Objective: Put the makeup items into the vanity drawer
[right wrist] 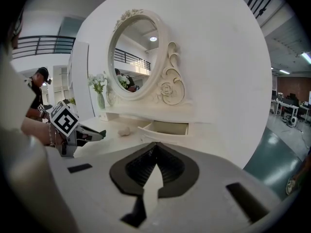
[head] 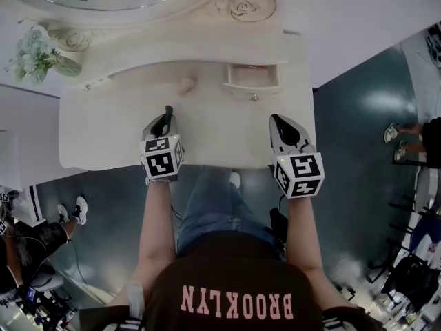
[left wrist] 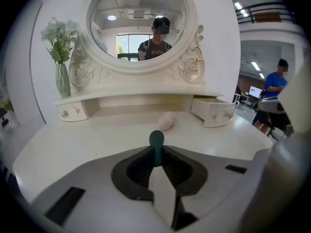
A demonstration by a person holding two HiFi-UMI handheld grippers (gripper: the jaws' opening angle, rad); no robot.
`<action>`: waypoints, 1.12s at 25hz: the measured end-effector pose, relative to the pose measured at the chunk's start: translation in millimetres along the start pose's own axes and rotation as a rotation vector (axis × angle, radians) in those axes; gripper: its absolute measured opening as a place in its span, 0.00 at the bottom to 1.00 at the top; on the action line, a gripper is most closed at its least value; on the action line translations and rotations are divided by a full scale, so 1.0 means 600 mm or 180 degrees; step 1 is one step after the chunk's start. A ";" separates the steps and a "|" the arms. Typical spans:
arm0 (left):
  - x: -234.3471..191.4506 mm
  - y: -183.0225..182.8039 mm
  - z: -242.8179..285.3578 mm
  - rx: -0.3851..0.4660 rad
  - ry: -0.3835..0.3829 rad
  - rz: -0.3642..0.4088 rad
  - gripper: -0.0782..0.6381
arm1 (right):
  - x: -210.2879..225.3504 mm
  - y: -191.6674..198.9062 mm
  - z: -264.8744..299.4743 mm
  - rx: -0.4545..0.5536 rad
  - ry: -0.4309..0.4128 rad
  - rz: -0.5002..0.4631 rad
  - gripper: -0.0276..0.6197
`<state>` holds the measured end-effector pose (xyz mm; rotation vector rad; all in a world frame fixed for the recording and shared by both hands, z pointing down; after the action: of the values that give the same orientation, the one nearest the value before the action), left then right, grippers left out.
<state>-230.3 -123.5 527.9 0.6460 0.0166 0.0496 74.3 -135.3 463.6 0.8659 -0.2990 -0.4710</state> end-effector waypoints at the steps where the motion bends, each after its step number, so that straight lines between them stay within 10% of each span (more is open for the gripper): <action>1: -0.001 -0.004 -0.005 0.0030 0.0003 -0.0022 0.17 | 0.000 -0.004 -0.003 0.0021 0.0007 -0.0002 0.04; 28: 0.029 -0.135 -0.093 0.0798 0.0101 0.0110 0.17 | 0.023 -0.076 -0.087 0.0515 0.0314 -0.0017 0.04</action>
<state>-211.3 -153.3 434.6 0.8962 0.0428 0.0922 96.1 -133.6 396.4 1.0443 -0.2465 -0.4114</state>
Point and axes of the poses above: the fingertips, and each gripper's own axes: z forward along the fingers, x to its right, y out of its underside, the point moved 6 cm from there along -z, backward along the fingers, and after that the axes turned 10 degrees about -x, right-handed, at the moved point
